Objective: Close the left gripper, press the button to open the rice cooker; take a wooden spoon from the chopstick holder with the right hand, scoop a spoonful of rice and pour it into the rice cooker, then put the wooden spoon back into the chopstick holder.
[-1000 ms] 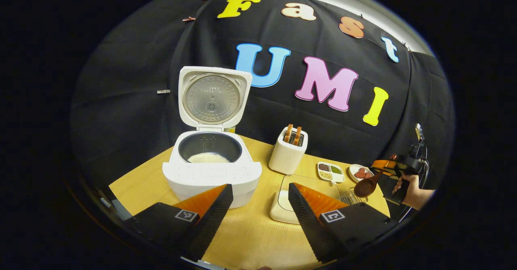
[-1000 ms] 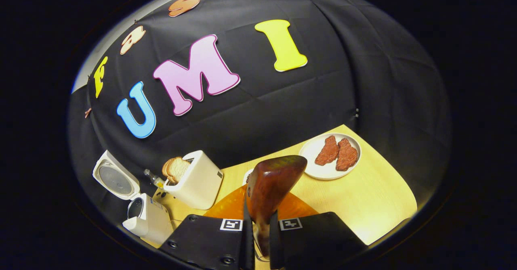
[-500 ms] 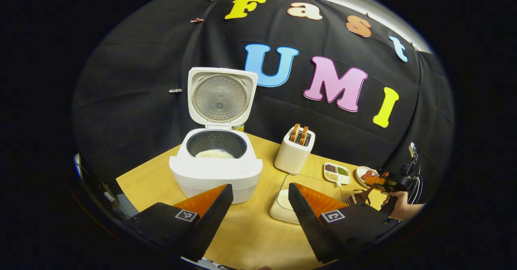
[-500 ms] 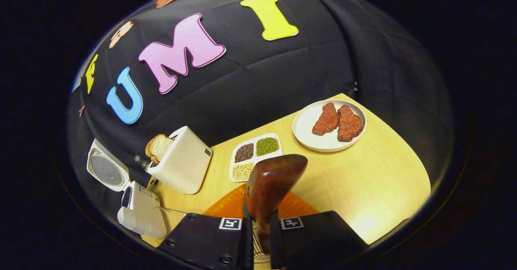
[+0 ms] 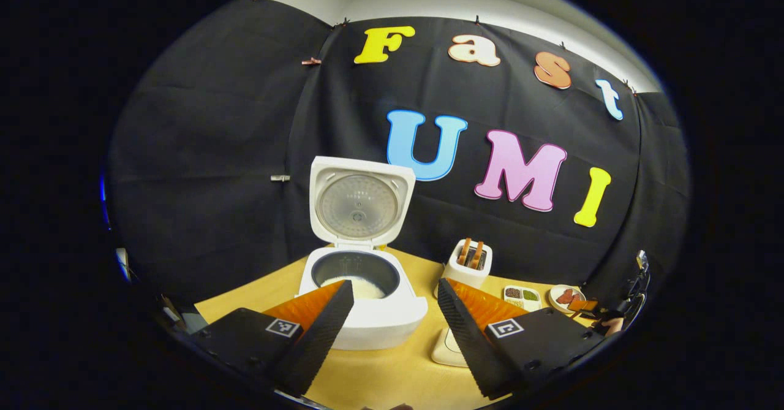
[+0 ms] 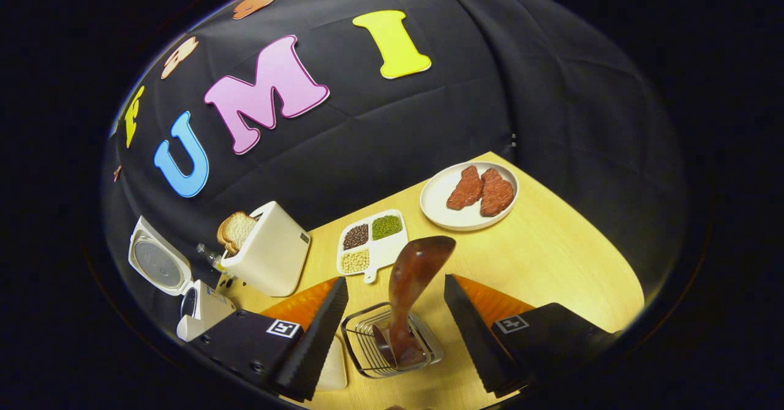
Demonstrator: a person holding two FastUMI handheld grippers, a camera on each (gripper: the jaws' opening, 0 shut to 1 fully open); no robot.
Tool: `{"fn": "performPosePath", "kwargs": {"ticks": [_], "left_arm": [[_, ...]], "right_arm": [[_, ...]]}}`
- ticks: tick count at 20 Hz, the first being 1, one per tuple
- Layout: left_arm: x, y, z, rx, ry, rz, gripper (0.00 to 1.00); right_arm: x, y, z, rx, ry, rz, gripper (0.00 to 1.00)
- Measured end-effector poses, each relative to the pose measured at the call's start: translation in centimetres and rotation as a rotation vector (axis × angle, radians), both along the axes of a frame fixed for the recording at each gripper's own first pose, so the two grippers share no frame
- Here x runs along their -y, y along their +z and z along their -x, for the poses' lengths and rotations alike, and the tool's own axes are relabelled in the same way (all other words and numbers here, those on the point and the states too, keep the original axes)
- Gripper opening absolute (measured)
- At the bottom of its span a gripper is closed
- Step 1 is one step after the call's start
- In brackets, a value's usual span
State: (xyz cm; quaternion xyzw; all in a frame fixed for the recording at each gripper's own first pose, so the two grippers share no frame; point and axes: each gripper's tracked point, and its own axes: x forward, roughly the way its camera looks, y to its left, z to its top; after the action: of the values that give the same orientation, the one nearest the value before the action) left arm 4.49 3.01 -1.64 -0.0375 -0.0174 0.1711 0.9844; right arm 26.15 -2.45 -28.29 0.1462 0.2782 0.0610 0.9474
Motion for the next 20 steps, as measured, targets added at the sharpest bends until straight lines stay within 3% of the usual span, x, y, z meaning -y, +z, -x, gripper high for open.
{"fn": "performPosePath", "kwargs": {"ticks": [3,8,14,16,20], "left_arm": [[-2.4,3.0,-0.6,0.025,0.004,-0.033,0.95],[-5.7,9.3,-2.7,0.06,0.017,-0.012,0.96],[-11.2,17.7,-6.4,0.099,0.078,-0.081,0.95],[-11.8,19.3,-8.5,0.113,0.043,-0.055,0.95],[-15.6,21.9,-12.4,0.115,0.049,-0.12,0.95]], "right_arm": [[0.9,2.6,1.8,0.067,-0.013,0.063,0.99],[2.5,6.8,5.5,0.152,-0.038,0.14,0.99],[3.2,10.0,10.5,0.212,0.031,0.283,0.99],[3.2,11.8,11.0,0.276,0.059,0.348,0.99],[1.9,15.4,12.7,0.347,0.086,0.378,0.99]]}}
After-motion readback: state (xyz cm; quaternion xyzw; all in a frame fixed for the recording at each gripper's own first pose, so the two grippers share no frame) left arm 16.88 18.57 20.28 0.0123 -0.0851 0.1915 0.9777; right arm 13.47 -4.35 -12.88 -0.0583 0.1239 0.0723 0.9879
